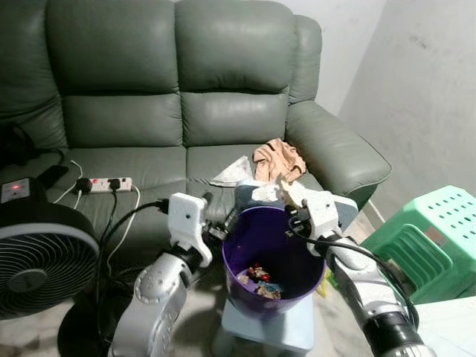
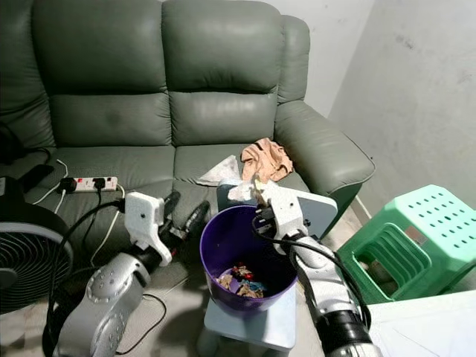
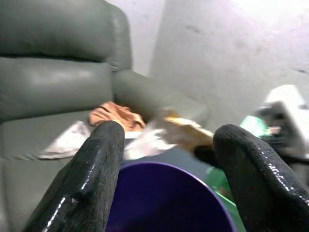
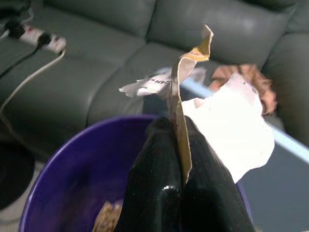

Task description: Picking trash to rubbish bin

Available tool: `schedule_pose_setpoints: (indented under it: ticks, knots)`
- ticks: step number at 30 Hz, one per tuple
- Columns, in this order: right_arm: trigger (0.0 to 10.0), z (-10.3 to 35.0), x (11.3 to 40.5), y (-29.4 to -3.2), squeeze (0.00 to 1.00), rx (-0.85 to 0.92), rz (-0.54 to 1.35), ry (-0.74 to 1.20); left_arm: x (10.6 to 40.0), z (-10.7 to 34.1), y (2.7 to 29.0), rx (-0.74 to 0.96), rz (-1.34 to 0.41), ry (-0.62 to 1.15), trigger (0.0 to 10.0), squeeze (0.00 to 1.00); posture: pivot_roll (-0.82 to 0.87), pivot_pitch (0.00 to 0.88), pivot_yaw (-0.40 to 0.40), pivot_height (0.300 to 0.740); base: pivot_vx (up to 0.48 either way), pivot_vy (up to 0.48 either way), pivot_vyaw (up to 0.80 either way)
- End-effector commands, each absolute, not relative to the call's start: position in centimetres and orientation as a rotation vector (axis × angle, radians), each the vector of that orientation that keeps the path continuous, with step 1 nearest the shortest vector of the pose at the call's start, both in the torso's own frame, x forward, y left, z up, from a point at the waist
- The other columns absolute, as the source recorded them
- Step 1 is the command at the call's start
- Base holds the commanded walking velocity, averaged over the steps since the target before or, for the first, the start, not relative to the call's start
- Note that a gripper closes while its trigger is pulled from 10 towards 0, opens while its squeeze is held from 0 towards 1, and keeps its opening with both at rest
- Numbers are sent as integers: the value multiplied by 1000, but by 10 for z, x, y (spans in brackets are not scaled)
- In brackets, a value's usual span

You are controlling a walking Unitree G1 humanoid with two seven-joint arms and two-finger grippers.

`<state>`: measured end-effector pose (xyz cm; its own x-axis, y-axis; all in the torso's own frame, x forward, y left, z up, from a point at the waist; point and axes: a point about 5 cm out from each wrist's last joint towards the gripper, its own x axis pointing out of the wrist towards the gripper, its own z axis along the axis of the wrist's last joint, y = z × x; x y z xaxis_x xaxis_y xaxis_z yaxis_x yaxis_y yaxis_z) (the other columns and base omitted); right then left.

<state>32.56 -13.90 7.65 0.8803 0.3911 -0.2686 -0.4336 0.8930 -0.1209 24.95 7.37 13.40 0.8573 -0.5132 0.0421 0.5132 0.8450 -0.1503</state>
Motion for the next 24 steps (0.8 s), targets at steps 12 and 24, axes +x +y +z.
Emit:
schedule_pose_setpoints:
  ticks: [12, 24]
  knots:
    - [10000, 57, 331, -141, 0, -325, 476, 340, 221, 145, 60, -139, -621, 16, 10000, 0, 109, 103, -140, 740, 0, 0, 0]
    - [10000, 52, 332, -158, 0, -383, 469, 370, 204, 126, 72, -292, -460, 196, 10000, 0, 102, 160, -161, 740, 0, 0, 0]
